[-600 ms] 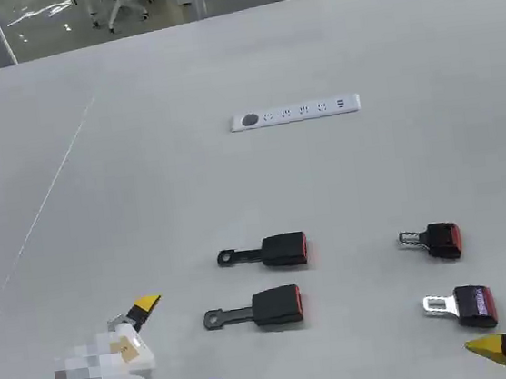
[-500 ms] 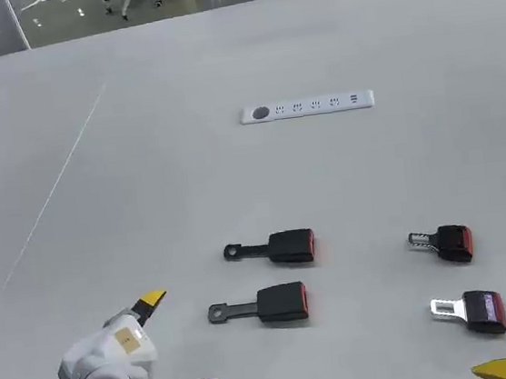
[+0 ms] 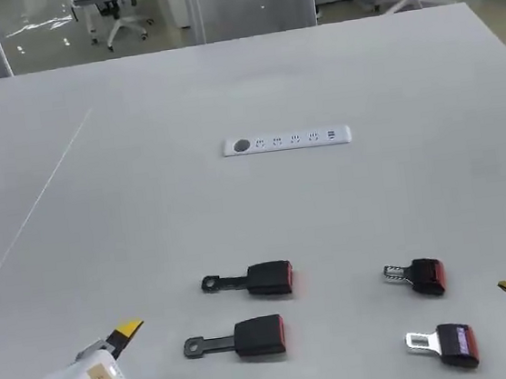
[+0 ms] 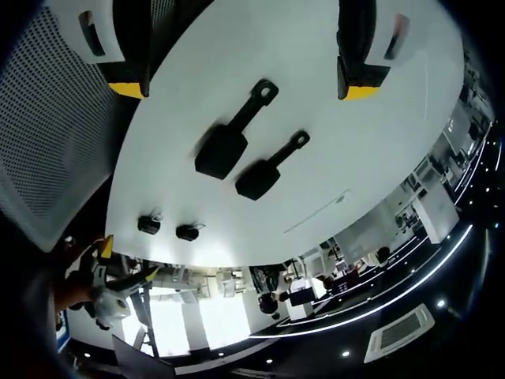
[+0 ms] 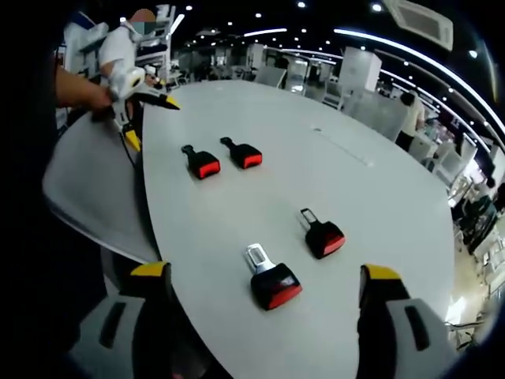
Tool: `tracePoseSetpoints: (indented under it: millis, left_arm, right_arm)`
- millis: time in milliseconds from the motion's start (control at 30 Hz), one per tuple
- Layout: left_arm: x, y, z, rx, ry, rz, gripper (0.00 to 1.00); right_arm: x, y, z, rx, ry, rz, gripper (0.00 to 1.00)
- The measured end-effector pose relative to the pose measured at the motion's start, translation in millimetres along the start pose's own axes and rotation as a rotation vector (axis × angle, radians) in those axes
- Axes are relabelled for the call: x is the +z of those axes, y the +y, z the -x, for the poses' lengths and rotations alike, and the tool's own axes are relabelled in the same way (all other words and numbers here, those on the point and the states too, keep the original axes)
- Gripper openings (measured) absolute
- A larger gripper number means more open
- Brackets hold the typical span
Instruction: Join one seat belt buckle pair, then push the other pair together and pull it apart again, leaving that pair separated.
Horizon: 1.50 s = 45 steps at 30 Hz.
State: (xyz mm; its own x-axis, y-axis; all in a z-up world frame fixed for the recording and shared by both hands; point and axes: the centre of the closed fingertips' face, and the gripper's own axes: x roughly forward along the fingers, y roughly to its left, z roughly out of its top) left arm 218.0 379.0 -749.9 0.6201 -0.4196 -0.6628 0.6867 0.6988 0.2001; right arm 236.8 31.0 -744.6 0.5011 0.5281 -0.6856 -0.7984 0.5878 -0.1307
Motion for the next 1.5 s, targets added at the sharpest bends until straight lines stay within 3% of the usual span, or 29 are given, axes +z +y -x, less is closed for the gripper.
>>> tracePoseSetpoints:
  millis: [133, 200, 400, 600, 800, 1033, 1133, 1200, 1267, 1300, 1367, 1400, 1433, 1500]
  left_arm:
    - [-0.1, 0.4, 0.7, 0.002, 0.0, -0.002, 1.0]
    - [-2.0, 0.6, 0.8, 0.003, 0.012, -0.013, 1.0]
    - [-7.7, -7.4, -1.6, -0.026, 0.048, -0.044, 1.0]
    - [-10.6, -6.9, -1.3, -0.032, 0.063, -0.04, 1.0]
    - [-17.2, -4.0, -4.2, -0.034, 0.115, -0.081, 1.0]
    - [-2.3, -2.6, -12.8, -0.051, 0.093, -0.091, 1.0]
    - [2.2, -4.2, -19.2, -0.074, 0.1, -0.122, 0.98]
    - [5.4, -5.5, -24.1, -0.101, 0.112, -0.131, 0.91]
    - [10.0, -8.5, -28.5, -0.13, 0.12, -0.142, 0.82]
    - [14.1, -9.4, -31.2, -0.132, 0.116, -0.153, 0.81]
    - [19.0, -12.1, -36.2, -0.149, 0.111, -0.168, 0.81]
    - [19.7, -12.8, -38.6, -0.157, 0.115, -0.177, 0.78]
    - [19.2, -13.4, -40.8, -0.165, 0.122, -0.187, 0.76]
    - [17.4, -12.5, -48.4, -0.174, 0.143, -0.204, 0.74]
  right_arm:
    - [2.3, 1.8, -3.0, -0.011, 0.01, 0.012, 1.0]
    - [1.2, 6.0, -6.4, 0.011, 0.032, 0.016, 1.0]
    - [8.3, 5.4, -9.8, 0.014, 0.026, 0.043, 1.0]
    - [0.9, 4.3, -11.1, 0.017, 0.044, 0.014, 1.0]
    - [-0.9, 0.6, -9.2, 0.005, 0.061, 0.024, 0.98]
    - [-2.0, -3.3, -9.0, -0.001, 0.068, 0.027, 0.96]
    - [-0.9, -3.8, -8.3, 0.003, 0.065, 0.026, 0.93]
    - [-2.9, -3.5, -9.3, 0.02, 0.071, 0.067, 0.88]
    - [-0.5, -6.7, -10.8, 0.003, 0.054, 0.117, 0.83]
    - [-1.4, -1.4, -11.7, 0.033, 0.056, 0.108, 0.83]
    - [-2.5, -0.2, -13.3, 0.041, 0.058, 0.109, 0.81]
    - [-4.1, 4.2, -15.3, 0.072, 0.062, 0.119, 0.79]
    - [-4.9, 2.8, -16.6, 0.064, 0.065, 0.123, 0.79]
    - [-6.0, 6.5, -18.3, 0.095, 0.068, 0.126, 0.75]
